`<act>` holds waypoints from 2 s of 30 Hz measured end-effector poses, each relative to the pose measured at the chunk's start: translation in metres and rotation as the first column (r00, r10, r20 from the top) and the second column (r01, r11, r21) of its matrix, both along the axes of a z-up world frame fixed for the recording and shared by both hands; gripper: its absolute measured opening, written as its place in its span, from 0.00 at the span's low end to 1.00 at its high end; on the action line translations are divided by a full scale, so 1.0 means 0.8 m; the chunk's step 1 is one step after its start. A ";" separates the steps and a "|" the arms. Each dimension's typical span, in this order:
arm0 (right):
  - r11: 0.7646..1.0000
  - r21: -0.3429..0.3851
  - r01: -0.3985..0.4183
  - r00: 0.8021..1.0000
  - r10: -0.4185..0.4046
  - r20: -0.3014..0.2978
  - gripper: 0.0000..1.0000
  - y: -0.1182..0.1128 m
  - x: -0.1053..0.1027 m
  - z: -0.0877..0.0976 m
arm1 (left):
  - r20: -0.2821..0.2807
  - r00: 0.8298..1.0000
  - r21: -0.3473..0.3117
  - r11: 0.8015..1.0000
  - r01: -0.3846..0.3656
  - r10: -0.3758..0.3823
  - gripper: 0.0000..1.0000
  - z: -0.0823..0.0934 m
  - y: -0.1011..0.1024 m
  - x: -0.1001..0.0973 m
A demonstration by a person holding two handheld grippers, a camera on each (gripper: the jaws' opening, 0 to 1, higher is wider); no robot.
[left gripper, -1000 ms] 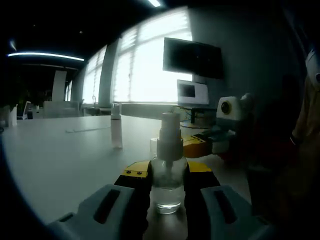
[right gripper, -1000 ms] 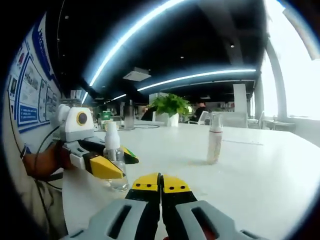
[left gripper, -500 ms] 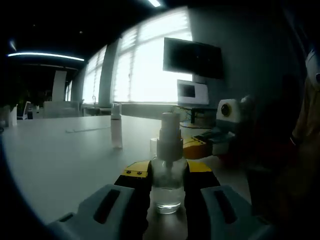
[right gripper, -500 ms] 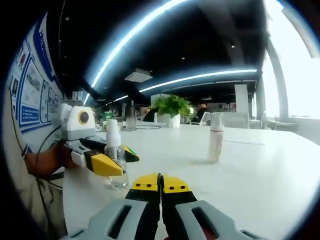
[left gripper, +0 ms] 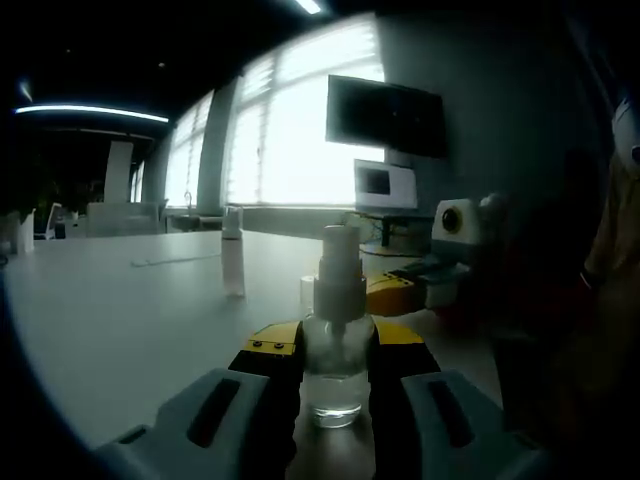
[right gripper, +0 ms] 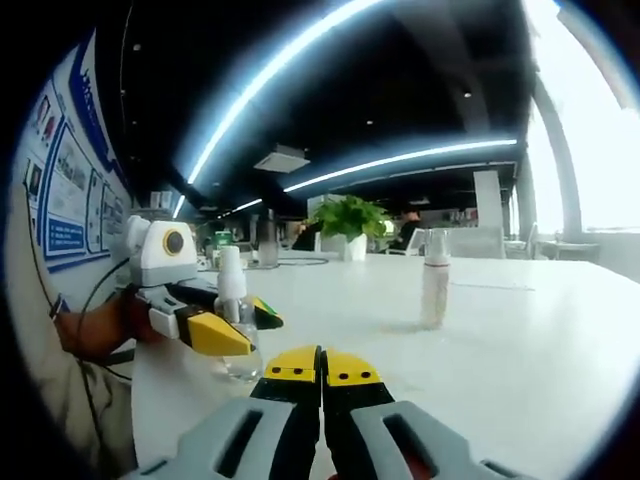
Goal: Clamp pump bottle remove cover press pump head put on cover
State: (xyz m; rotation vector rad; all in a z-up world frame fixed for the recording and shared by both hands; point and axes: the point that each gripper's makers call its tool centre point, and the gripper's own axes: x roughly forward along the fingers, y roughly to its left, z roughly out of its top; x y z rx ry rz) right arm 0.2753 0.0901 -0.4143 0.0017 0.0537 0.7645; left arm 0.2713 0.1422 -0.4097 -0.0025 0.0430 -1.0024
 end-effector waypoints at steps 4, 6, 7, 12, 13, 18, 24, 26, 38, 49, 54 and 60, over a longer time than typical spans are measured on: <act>1.000 -0.002 0.004 1.000 -0.004 0.003 0.00 -0.002 0.001 0.000 | 0.001 1.000 0.001 1.000 0.001 -0.001 0.16 0.000 0.000 0.000; 1.000 -0.003 0.005 1.000 -0.005 0.003 0.00 -0.003 0.001 0.000 | 0.002 1.000 0.001 1.000 0.001 -0.001 0.16 0.000 0.000 -0.001; 1.000 -0.003 0.004 1.000 -0.004 0.003 0.00 -0.002 0.001 0.000 | 0.002 1.000 0.001 1.000 0.001 -0.001 0.16 0.000 0.000 -0.001; 1.000 -0.017 0.007 1.000 -0.007 0.015 0.00 -0.002 -0.001 0.000 | 0.001 1.000 0.000 1.000 0.001 -0.001 0.16 0.000 0.000 0.000; 1.000 -0.020 0.009 1.000 -0.009 0.015 0.00 -0.002 0.000 -0.001 | 0.000 1.000 0.000 1.000 0.001 -0.001 0.16 0.000 0.000 0.000; 1.000 -0.017 0.005 1.000 -0.005 0.013 0.00 -0.001 -0.002 0.000 | -0.001 1.000 0.000 1.000 0.002 -0.002 0.16 0.000 0.001 0.000; 1.000 -0.016 0.005 1.000 -0.005 0.010 0.00 -0.001 -0.002 0.000 | -0.003 1.000 -0.001 1.000 0.002 -0.002 0.16 -0.001 0.000 -0.001; 1.000 -0.017 0.005 1.000 -0.005 0.010 0.00 -0.001 -0.002 0.000 | -0.004 1.000 -0.001 1.000 0.003 -0.003 0.16 0.000 0.000 -0.001; 1.000 -0.009 -0.002 1.000 0.002 0.016 0.00 -0.002 -0.002 0.002 | -0.002 1.000 0.000 1.000 0.002 -0.002 0.16 -0.001 0.000 -0.001; 1.000 0.002 -0.004 1.000 0.004 0.004 0.00 -0.002 -0.004 0.003 | 0.000 1.000 0.001 1.000 0.003 -0.003 0.16 0.000 0.000 -0.001; 1.000 -0.006 -0.012 1.000 0.012 -0.005 0.00 0.002 -0.006 0.003 | -0.001 1.000 0.000 1.000 0.004 -0.004 0.16 0.000 0.000 -0.002; 0.999 -0.043 -0.011 1.000 0.013 0.027 0.00 0.003 -0.009 0.017 | -0.002 1.000 0.000 1.000 0.004 -0.004 0.16 0.000 0.000 -0.002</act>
